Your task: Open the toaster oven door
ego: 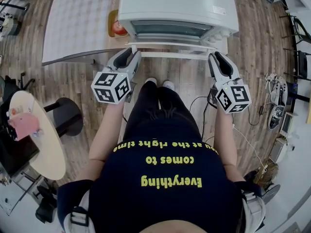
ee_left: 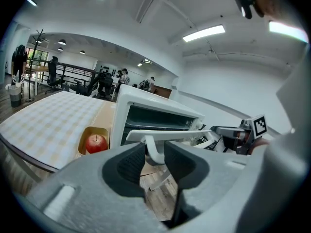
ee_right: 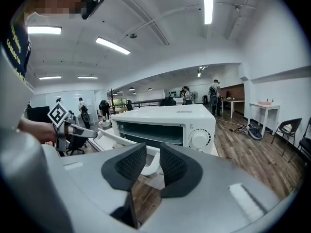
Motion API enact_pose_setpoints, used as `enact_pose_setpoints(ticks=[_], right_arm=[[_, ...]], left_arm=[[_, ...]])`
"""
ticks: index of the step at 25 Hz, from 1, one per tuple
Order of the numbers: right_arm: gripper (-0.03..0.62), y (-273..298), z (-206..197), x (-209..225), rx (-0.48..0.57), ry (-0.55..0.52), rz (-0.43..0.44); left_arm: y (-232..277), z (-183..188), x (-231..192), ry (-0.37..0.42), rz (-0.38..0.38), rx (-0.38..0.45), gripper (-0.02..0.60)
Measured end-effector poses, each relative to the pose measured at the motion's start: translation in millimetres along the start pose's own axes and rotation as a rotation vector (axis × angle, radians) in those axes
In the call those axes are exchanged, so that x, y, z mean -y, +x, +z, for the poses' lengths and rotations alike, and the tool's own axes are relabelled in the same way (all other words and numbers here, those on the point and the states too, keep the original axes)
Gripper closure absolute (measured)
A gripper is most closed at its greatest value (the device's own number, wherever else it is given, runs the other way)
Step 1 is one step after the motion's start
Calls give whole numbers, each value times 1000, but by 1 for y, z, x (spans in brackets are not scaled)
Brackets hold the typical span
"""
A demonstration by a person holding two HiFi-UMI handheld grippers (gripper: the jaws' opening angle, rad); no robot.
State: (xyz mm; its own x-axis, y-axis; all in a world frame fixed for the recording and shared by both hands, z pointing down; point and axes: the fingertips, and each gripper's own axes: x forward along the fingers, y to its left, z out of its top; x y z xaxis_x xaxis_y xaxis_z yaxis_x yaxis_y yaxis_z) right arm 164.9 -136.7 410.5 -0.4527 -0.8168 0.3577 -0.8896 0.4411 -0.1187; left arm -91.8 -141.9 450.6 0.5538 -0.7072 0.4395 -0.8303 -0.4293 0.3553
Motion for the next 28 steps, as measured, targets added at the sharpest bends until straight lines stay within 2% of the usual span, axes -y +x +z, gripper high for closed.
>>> enact_pose_setpoints(ticks=[7,13,18,24,28], right_arm=[[480,-3,-2,10,-7,9,-16],[476,-8,-15,24,-32,57,-34],[461,-11,-32,34,-57,173,-20],[453,-10,-45,36,-84,240,20],[454,-13,-57,31,-104,352,66]], left_arm=[[-7,-20,1,-39,-10,-36,476],[-12,-34,0,-101,-22,-55,492],[-14,-42,-1,-168,-38,-49,495],[-12,-51,-1,-186,-46,-66,495],[-16,-64,-1,-204,-53,-97,495]])
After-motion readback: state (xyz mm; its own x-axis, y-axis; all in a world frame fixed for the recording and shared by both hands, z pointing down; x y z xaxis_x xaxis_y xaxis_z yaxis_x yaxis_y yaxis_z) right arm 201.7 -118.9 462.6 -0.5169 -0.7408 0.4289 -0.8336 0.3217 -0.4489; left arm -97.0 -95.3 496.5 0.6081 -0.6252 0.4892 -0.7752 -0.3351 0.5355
